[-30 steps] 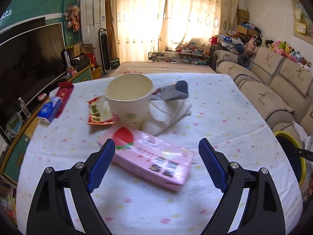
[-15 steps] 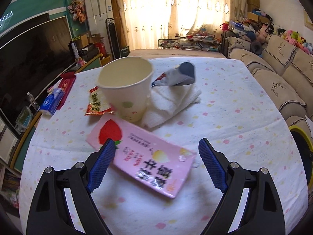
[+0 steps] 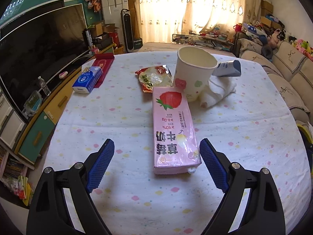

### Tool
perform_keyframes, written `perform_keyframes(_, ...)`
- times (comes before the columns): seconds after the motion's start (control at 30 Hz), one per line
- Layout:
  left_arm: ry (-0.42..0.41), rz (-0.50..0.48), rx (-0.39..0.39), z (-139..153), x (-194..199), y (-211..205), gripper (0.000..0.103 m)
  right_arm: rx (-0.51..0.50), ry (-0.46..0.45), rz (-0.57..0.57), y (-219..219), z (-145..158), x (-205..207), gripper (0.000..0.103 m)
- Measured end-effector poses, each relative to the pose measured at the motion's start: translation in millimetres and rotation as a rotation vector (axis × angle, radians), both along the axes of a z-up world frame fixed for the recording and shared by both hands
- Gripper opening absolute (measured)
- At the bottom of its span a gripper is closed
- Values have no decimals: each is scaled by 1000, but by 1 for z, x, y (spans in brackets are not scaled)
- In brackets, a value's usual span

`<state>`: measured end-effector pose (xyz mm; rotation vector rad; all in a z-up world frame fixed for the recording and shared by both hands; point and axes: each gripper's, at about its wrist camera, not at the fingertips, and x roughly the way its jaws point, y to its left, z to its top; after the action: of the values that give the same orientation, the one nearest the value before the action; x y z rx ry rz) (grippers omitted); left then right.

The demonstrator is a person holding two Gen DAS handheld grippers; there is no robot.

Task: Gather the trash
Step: 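Reach the left tool to the pink strawberry milk carton and grasp it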

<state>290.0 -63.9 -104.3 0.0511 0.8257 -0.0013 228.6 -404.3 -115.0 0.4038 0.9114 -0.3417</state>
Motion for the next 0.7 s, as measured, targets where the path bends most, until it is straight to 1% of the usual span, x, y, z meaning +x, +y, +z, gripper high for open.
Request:
perform_keyframes(0.1,3,-7,-3,2,7,-3,88,-7,2,9,3,2,3,43)
perform_keyframes(0.27,69,-33,-7,-9,35,-15,88,-6,-7,8,3,6,2,44)
perform_keyframes(0.47,124,-11,18,-20,61,-21,87,3,-14,5,0,6,1,45)
perform_keyframes(0.5,132,-10,18,-23,63,-21,84,4,-13,4,0,5,1,45)
perform_keyframes(0.53,145,-7,16,-25,65,-21,79,6,-11,3,-1,4,1,45)
perform_keyframes(0.57,160,-7,9,-29,67,-21,77,7,-10,3,-2,3,0,45)
perform_keyframes(0.6,169,-7,3,-31,68,-22,72,8,-9,1,-3,3,0,45)
perform_keyframes(0.67,164,-7,-6,-32,67,-22,66,10,-9,-3,-4,2,-2,45)
perform_keyframes(0.7,162,-9,-9,-32,66,-22,60,11,-8,-5,-4,2,-2,45)
